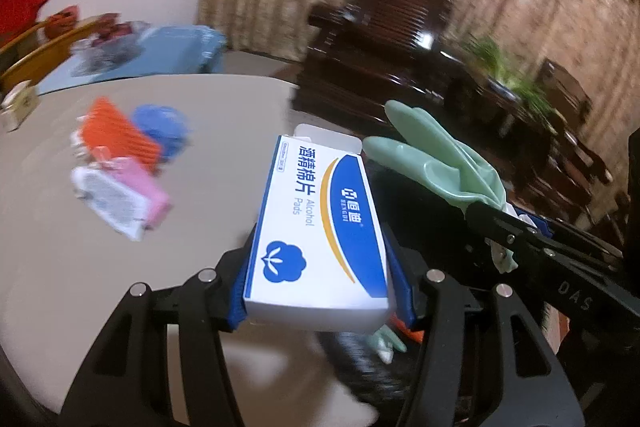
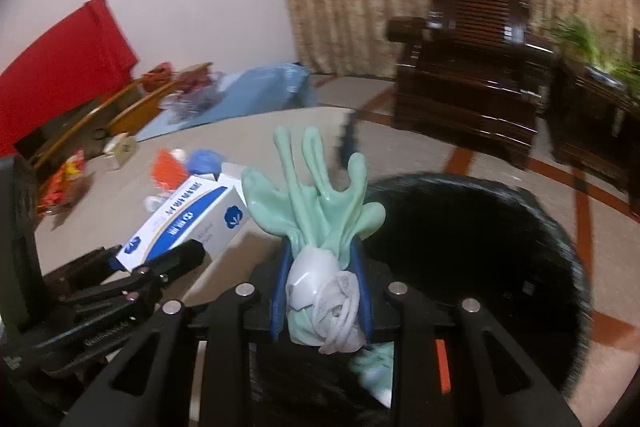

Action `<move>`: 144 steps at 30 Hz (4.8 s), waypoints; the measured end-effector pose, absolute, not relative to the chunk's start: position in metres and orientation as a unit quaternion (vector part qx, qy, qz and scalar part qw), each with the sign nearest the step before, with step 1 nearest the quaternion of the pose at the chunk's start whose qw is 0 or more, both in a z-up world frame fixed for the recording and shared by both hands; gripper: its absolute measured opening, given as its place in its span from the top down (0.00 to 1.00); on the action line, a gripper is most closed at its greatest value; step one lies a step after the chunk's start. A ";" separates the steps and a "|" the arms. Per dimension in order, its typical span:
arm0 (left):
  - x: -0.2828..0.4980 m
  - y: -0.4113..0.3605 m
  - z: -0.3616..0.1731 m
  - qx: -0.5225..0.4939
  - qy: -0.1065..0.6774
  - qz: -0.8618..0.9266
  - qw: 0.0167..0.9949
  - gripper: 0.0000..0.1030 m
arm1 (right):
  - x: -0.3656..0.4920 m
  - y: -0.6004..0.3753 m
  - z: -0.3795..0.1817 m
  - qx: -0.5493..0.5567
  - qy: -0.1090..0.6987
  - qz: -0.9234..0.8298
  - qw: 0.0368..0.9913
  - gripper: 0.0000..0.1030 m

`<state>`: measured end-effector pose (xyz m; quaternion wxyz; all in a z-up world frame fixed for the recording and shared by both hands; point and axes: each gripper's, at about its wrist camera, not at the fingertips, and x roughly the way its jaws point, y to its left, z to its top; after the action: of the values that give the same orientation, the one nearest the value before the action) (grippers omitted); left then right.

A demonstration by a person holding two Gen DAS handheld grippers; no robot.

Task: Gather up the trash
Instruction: 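Carry the box and glove over the black bin and open both grippers, then move both tools back over the table toward the pink bag and white tube, then grasp the pink mesh bag with the right gripper while the left gripper grasps the white tube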

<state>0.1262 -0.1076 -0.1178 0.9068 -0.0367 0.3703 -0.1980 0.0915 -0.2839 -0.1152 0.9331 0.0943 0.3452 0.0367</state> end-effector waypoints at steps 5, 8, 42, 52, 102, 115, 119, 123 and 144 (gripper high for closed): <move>0.123 -0.149 -0.127 -0.017 0.380 -0.239 0.893 0.47 | 0.068 -0.323 -0.133 0.107 0.361 -0.008 0.926 0.73; 0.119 -0.168 -0.134 -0.007 0.385 -0.256 0.886 0.47 | 0.059 -0.335 -0.143 0.114 0.368 -0.027 0.922 0.73; 0.129 0.074 -0.113 -0.025 0.339 0.004 0.940 0.17 | 0.151 -0.163 -0.133 0.047 0.322 0.109 0.939 0.07; 0.149 0.127 -0.130 -0.050 0.356 0.052 0.932 0.17 | 0.215 -0.099 -0.156 0.035 0.353 0.145 0.924 0.16; 0.160 0.171 -0.155 -0.085 0.369 0.099 0.920 0.19 | 0.215 -0.056 -0.180 0.038 0.421 0.243 0.873 0.59; 0.171 0.153 -0.151 -0.079 0.366 0.088 0.923 0.19 | 0.266 -0.023 -0.201 0.014 0.433 0.227 0.872 0.62; 0.174 0.151 -0.153 -0.080 0.369 0.085 0.922 0.19 | 0.266 -0.018 -0.201 0.011 0.434 0.249 0.866 0.78; 0.178 0.145 -0.155 -0.079 0.373 0.079 0.921 0.19 | 0.260 -0.027 -0.195 0.021 0.426 0.253 0.869 0.82; 0.257 0.100 -0.183 -0.078 0.429 0.044 0.899 0.19 | 0.272 -0.074 -0.175 0.039 0.399 0.206 0.893 0.82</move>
<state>0.2567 0.1002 -0.1826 0.8990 -0.0776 0.4288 0.0437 0.2716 -0.0736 -0.1749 0.8925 0.0393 0.3990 0.2064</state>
